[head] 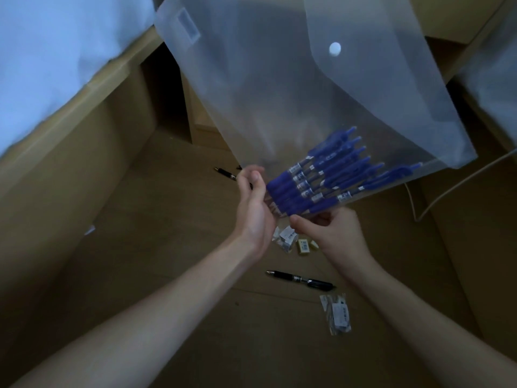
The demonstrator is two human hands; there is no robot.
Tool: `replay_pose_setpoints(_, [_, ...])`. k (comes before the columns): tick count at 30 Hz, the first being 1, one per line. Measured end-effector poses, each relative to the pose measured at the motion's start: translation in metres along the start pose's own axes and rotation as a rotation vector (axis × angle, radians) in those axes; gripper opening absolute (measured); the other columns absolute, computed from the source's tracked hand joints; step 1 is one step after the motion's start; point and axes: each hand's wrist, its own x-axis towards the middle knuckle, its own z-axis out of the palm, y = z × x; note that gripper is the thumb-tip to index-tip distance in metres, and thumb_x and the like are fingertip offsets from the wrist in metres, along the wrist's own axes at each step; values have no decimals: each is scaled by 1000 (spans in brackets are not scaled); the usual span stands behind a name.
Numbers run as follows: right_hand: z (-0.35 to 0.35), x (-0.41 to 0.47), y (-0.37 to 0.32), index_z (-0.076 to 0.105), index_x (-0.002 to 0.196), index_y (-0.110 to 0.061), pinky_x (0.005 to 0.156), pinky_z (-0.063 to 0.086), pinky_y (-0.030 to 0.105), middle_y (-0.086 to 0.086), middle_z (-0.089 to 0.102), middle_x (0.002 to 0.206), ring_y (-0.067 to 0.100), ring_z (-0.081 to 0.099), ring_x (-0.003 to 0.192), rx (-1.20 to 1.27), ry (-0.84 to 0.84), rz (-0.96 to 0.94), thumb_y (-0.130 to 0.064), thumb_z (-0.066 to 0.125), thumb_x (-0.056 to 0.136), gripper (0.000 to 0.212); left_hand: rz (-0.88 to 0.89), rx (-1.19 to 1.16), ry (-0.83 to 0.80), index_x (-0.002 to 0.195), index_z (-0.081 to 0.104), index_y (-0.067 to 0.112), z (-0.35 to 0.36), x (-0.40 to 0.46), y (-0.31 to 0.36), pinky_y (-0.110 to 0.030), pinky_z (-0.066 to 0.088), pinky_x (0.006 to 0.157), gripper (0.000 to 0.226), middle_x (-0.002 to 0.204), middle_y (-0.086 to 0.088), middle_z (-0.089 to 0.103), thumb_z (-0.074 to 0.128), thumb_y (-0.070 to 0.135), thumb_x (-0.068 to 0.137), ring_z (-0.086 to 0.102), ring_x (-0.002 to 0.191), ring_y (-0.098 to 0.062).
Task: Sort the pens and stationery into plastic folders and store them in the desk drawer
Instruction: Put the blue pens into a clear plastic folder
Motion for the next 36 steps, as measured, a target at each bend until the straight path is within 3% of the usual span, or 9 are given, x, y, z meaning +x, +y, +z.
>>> replay_pose_setpoints(7, [7,2,4,68,86,-13,71,55,18,2,72,82,9,69,75,-13,-48,-2,-6,70,81,9,-1,-30,3,100,38,22,-1,-2,0,-47,49,83,20,97,-15,56,20,28,105,60,85,-22])
replay_pose_setpoints(15, [9,6,-3,67,77,-7,63,53,15,7,70,73,10,67,65,-14,-30,-46,0,65,83,10,18,-32,10,96,38,22,2,0,3,-37,51,76,21,91,-11,58,20,28,105,60,80,-18])
replay_pose_setpoints(20, [13,2,-6,64,91,-10,72,54,17,-1,70,85,5,67,77,109,58,-119,-3,64,84,9,36,-19,-23,98,36,22,11,2,8,-34,50,72,20,90,-8,58,19,31,105,60,79,-17])
replay_pose_setpoints(22, [12,3,-8,65,93,-9,69,53,15,-3,69,83,4,67,74,90,78,-148,-6,64,85,9,35,-18,-25,98,37,23,12,2,8,-32,50,69,21,90,-7,60,19,32,105,61,79,-17])
replay_pose_setpoints(24, [10,6,-9,65,86,-12,63,52,15,-3,68,74,4,65,65,18,74,-175,-9,65,84,4,31,-32,-6,96,37,23,13,2,7,-31,49,69,21,89,-8,58,19,32,105,59,78,-17])
replay_pose_setpoints(29, [13,8,-4,64,72,-23,60,53,24,-5,65,60,6,62,58,-57,59,-215,-10,67,83,17,16,-93,39,102,34,18,10,2,6,-29,46,64,17,98,-11,52,20,29,105,55,81,-20])
replay_pose_setpoints(33, [16,12,-8,64,77,-27,61,50,15,-16,68,66,0,63,64,-28,35,-261,-6,67,83,22,13,-115,30,105,33,17,11,1,8,-34,46,71,17,107,-13,52,21,29,105,52,91,-25])
replay_pose_setpoints(36, [16,11,-12,63,83,-24,65,49,12,-20,68,72,-2,65,71,44,26,-298,0,63,84,25,9,-101,-2,110,34,18,11,1,12,-48,46,92,17,111,-12,56,22,30,104,54,100,-28])
